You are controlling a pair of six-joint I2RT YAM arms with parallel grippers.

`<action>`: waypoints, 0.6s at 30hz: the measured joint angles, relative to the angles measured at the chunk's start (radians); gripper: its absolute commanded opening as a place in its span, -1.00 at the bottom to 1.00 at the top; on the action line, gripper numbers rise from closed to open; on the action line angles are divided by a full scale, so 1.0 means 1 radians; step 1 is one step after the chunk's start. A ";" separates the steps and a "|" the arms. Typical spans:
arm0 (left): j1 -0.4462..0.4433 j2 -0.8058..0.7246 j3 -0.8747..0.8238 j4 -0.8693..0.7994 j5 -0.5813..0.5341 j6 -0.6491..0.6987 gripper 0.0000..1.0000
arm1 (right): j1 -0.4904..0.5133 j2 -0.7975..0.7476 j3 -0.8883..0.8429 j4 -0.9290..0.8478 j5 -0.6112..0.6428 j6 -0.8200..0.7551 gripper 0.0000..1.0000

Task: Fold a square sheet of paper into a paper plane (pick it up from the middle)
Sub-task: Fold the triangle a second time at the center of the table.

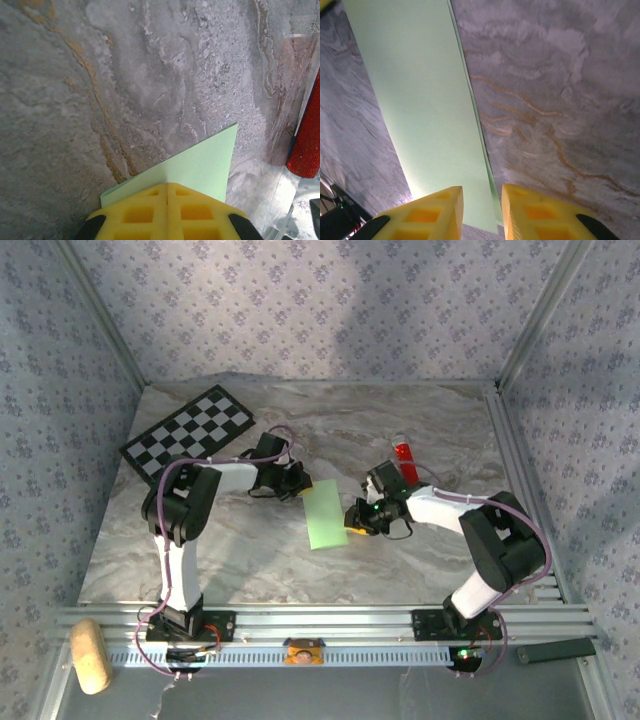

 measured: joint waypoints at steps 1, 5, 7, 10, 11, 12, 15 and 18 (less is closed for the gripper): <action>0.000 0.000 -0.006 0.012 0.004 0.000 -0.96 | 0.001 0.000 -0.005 0.001 -0.006 0.000 -0.41; 0.006 0.000 -0.031 0.059 0.022 -0.001 -0.96 | 0.001 0.000 -0.011 0.002 -0.019 0.005 -0.36; 0.006 -0.002 -0.035 0.069 0.025 -0.001 -0.96 | 0.001 0.000 -0.012 0.003 -0.028 0.008 -0.35; 0.006 -0.001 -0.035 0.070 0.026 0.000 -0.96 | 0.001 0.001 -0.014 0.013 -0.044 0.009 -0.35; 0.006 -0.001 -0.035 0.070 0.026 0.000 -0.96 | 0.001 0.003 -0.015 0.016 -0.048 0.009 -0.36; 0.006 -0.001 -0.035 0.070 0.026 0.000 -0.96 | 0.001 0.007 -0.015 0.016 -0.054 0.010 -0.36; 0.006 -0.001 -0.035 0.070 0.029 0.000 -0.96 | 0.001 0.025 -0.016 0.032 -0.074 0.016 -0.36; 0.006 -0.001 -0.035 0.070 0.030 0.000 -0.96 | 0.002 0.038 -0.018 0.060 -0.098 0.027 -0.38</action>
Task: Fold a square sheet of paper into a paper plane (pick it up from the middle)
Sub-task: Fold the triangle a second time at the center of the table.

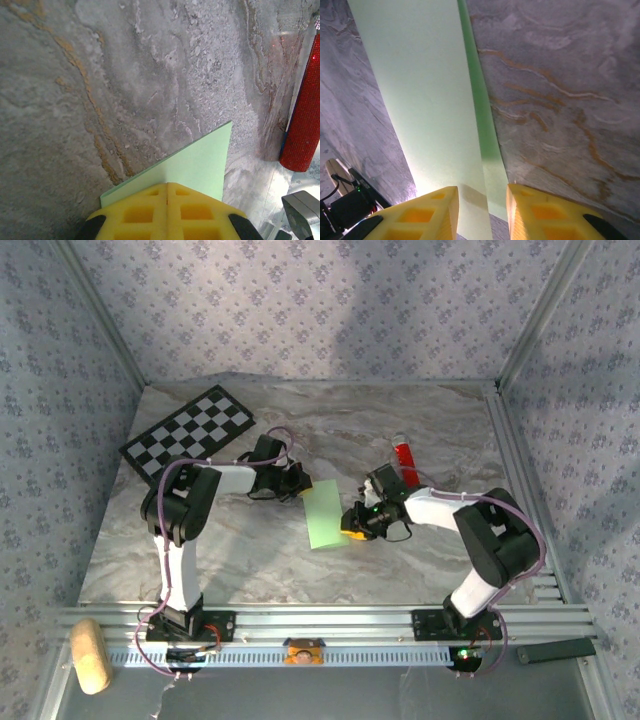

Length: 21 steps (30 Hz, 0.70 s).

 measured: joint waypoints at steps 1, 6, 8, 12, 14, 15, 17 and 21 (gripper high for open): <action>0.000 0.000 0.000 0.000 0.001 0.001 -0.96 | 0.002 0.003 0.000 0.012 -0.007 0.006 -0.38; 0.000 0.002 0.001 -0.001 0.011 0.015 -0.95 | 0.004 0.004 0.000 0.059 -0.028 0.022 -0.40; 0.000 0.004 0.005 -0.004 0.019 0.020 -0.95 | 0.004 0.005 0.000 0.073 -0.029 0.025 -0.40; -0.001 0.020 0.021 -0.007 0.052 0.035 -0.94 | -0.005 0.023 -0.001 0.116 -0.045 0.034 -0.41; -0.001 0.028 0.030 -0.008 0.065 0.043 -0.94 | -0.015 0.037 -0.008 0.156 -0.060 0.045 -0.41; -0.001 0.032 0.035 -0.009 0.071 0.048 -0.94 | -0.021 0.044 -0.015 0.178 -0.068 0.051 -0.41; -0.001 0.042 0.047 -0.014 0.082 0.058 -0.94 | -0.029 0.054 -0.025 0.206 -0.078 0.060 -0.44; -0.003 0.057 0.070 -0.026 0.097 0.072 -0.93 | -0.042 0.075 -0.028 0.243 -0.096 0.068 -0.47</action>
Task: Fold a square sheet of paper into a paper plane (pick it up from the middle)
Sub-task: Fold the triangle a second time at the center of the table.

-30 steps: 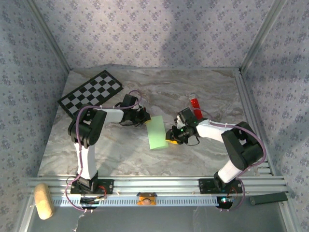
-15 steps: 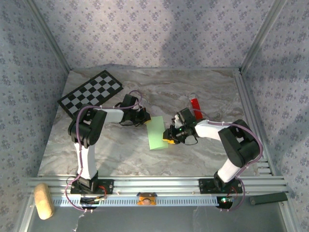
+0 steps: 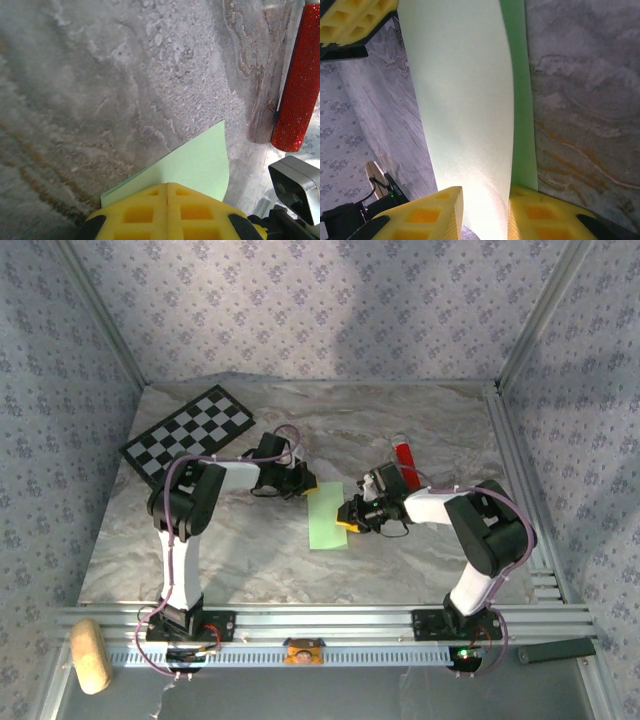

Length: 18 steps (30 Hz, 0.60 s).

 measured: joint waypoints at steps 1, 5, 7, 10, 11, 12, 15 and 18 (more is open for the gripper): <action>0.000 0.003 0.005 -0.004 0.003 0.003 -0.92 | -0.002 0.002 0.000 0.006 -0.001 0.002 -0.47; -0.001 0.008 0.015 -0.013 0.010 0.012 -0.92 | -0.010 0.007 0.000 0.029 -0.008 0.006 -0.52; -0.001 0.010 0.021 -0.024 0.010 0.019 -0.91 | -0.013 0.008 -0.003 0.039 -0.012 0.007 -0.53; -0.002 0.010 0.025 -0.035 0.009 0.027 -0.90 | -0.016 0.008 -0.010 0.048 -0.016 0.007 -0.59; -0.003 0.010 0.026 -0.037 0.007 0.029 -0.88 | -0.018 0.009 -0.012 0.050 -0.017 0.008 -0.61; -0.003 0.010 0.027 -0.039 0.006 0.031 -0.86 | -0.018 0.010 -0.014 0.051 -0.019 0.008 -0.66; -0.005 0.010 0.030 -0.038 0.007 0.033 -0.67 | -0.022 0.014 -0.017 0.059 -0.023 0.017 -0.77; -0.011 0.005 0.034 -0.030 0.020 0.033 -0.41 | -0.027 0.014 -0.026 0.080 -0.026 0.027 -0.85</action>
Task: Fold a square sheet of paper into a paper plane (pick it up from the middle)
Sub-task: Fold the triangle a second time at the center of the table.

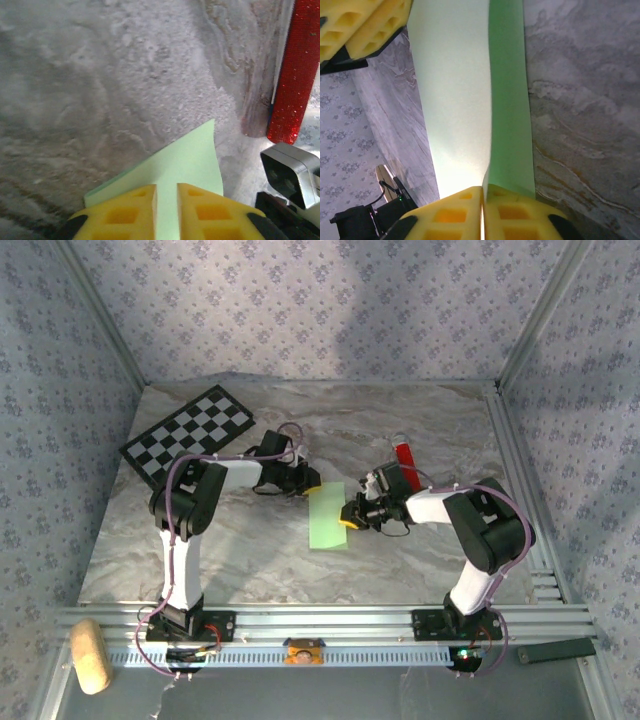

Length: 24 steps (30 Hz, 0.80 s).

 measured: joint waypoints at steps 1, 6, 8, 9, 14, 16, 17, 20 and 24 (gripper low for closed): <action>-0.002 -0.005 0.000 0.002 0.002 0.003 -0.26 | -0.002 0.000 -0.004 0.006 0.000 0.002 -0.86; -0.025 -0.084 -0.003 -0.034 -0.037 0.051 -0.09 | -0.009 0.000 -0.013 0.021 0.000 0.009 -0.88; -0.035 -0.147 -0.007 -0.056 -0.076 0.082 -0.12 | -0.010 0.000 -0.016 0.023 0.000 0.015 -0.88; -0.043 -0.192 -0.013 -0.063 -0.103 0.103 -0.15 | -0.010 0.000 -0.017 0.024 0.000 0.017 -0.87; -0.118 -0.417 -0.095 -0.057 -0.227 0.221 -0.21 | -0.011 0.000 -0.018 0.036 0.000 0.028 -0.77; -0.166 -0.485 -0.151 -0.051 -0.274 0.261 -0.21 | -0.011 0.000 -0.018 0.040 0.000 0.034 -0.73; -0.188 -0.509 -0.181 -0.051 -0.293 0.274 -0.21 | -0.011 -0.001 -0.018 0.041 0.000 0.035 -0.71; -0.248 -0.546 -0.263 -0.058 -0.342 0.284 -0.19 | -0.011 -0.008 -0.018 0.041 0.000 0.039 -0.70; -0.355 -0.570 -0.342 -0.083 -0.468 0.299 -0.15 | -0.011 -0.015 -0.019 0.045 0.000 0.039 -0.70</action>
